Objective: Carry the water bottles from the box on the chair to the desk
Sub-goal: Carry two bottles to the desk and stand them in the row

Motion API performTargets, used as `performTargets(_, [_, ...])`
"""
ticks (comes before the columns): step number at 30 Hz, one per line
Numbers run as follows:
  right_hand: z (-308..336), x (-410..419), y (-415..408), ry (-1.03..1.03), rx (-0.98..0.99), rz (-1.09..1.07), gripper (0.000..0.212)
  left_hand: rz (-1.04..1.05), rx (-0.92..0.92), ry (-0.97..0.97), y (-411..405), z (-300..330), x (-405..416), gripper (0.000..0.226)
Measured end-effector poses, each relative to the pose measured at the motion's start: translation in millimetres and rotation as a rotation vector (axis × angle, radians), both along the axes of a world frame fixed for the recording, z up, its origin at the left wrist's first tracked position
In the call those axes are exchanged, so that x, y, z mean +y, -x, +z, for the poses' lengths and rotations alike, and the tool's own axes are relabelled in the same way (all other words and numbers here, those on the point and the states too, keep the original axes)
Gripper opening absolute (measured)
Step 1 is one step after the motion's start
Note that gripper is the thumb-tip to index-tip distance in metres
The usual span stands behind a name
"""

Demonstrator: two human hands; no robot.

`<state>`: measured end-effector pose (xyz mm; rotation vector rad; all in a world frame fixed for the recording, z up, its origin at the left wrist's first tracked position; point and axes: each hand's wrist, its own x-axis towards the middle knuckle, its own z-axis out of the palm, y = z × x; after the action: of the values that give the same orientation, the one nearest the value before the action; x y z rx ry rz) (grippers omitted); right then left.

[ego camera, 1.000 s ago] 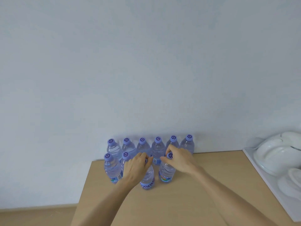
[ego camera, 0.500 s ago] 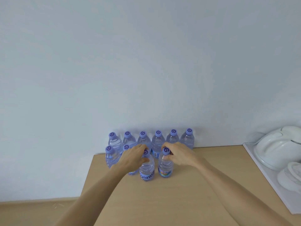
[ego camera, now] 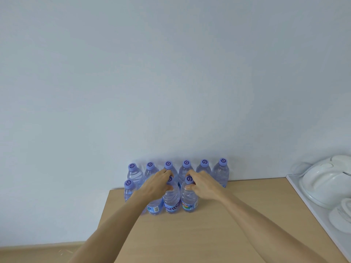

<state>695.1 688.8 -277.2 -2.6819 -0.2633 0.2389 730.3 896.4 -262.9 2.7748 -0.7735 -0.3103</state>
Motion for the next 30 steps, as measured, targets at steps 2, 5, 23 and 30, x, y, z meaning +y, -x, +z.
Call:
performTargets(2, [-3,2,1,-0.015,0.003,-0.005,0.021,-0.009,0.004,-0.002,-2,2,2,0.026])
performTargets(5, [-5,4,3,-0.039,0.005,-0.023,0.022,-0.032,0.006,-0.009,-4,3,3,0.026])
performTargets(23, [50,-14,20,0.054,-0.139,-0.233,0.029,-0.014,-0.060,0.340,-19,63,19,0.013])
performTargets(30, [120,-56,70,0.064,-0.330,-0.359,0.025,-0.143,-0.122,0.732,3,137,-29,0.002])
